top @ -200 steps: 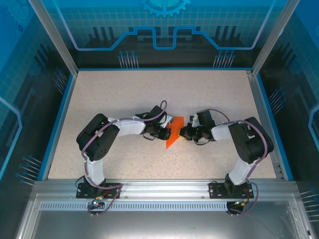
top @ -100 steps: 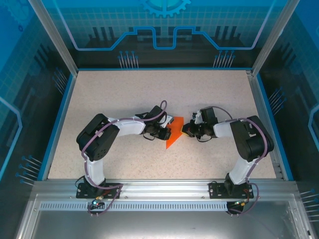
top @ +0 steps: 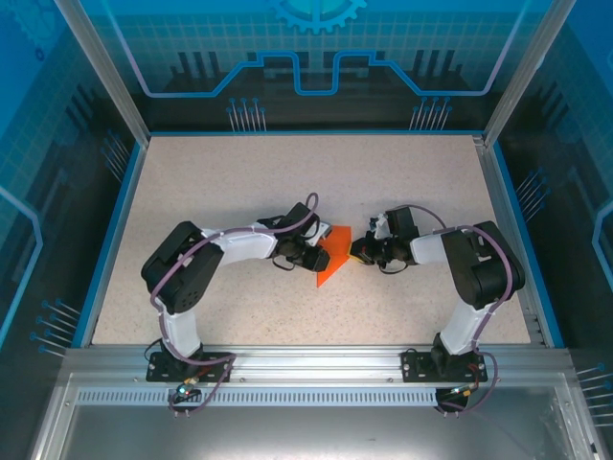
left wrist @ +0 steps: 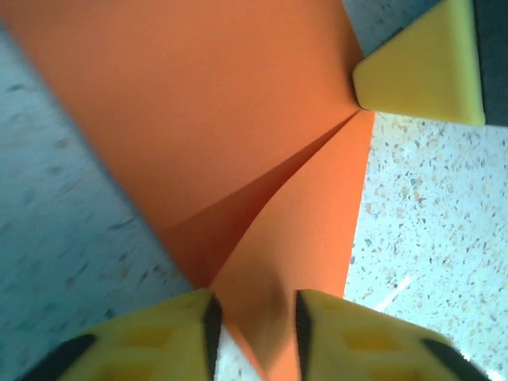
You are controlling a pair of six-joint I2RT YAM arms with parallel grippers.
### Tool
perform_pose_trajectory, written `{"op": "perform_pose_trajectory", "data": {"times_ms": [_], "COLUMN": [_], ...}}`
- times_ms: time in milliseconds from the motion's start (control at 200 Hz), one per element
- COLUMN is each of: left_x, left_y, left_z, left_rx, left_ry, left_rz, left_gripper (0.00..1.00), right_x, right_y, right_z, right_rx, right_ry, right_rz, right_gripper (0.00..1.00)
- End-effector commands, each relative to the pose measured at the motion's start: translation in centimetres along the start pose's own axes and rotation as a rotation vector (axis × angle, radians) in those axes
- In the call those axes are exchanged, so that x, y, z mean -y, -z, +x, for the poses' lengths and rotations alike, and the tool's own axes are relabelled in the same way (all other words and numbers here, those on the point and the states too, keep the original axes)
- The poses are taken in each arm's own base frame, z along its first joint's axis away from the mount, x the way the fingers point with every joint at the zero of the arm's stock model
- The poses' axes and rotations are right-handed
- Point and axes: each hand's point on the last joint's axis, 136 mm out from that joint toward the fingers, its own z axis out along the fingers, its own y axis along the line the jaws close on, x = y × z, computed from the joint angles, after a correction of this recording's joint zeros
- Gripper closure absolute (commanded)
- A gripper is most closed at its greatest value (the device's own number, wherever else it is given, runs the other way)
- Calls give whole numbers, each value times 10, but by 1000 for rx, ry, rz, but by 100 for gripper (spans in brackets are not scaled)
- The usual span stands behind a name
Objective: Fold a paper plane with a square sheet of paper (pick it up from the middle)
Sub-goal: Third fold the triangle at the center of the table.
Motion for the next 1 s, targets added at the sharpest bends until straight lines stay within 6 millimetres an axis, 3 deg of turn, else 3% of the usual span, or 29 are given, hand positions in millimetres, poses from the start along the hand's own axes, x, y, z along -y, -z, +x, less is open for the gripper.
{"op": "perform_pose_trajectory", "data": {"times_ms": [0,140,210,295,380,710,995], "left_x": [4,15,27,45,46,1,-17], "left_y": [37,58,64,62,50,-4,-18], "left_z": [-21,-30,-31,-31,-29,-15,2], "left_rx": [73,125,133,124,101,13,-31], "left_ry": [20,50,58,62,75,141,148], "left_rz": [-56,-29,28,127,147,-22,-86], "left_gripper": [63,60,65,72,78,90,93], "right_x": [22,18,15,11,10,-17,-30], "right_y": [1,0,1,2,2,14,21], "right_z": [6,5,3,2,0,-5,-3], "right_rx": [-30,-33,-30,-31,-29,-15,-11], "right_ry": [-40,-35,-32,-27,-24,21,69], "right_rz": [65,49,41,34,34,-16,-3], "right_gripper": [99,99,98,98,98,96,95]}}
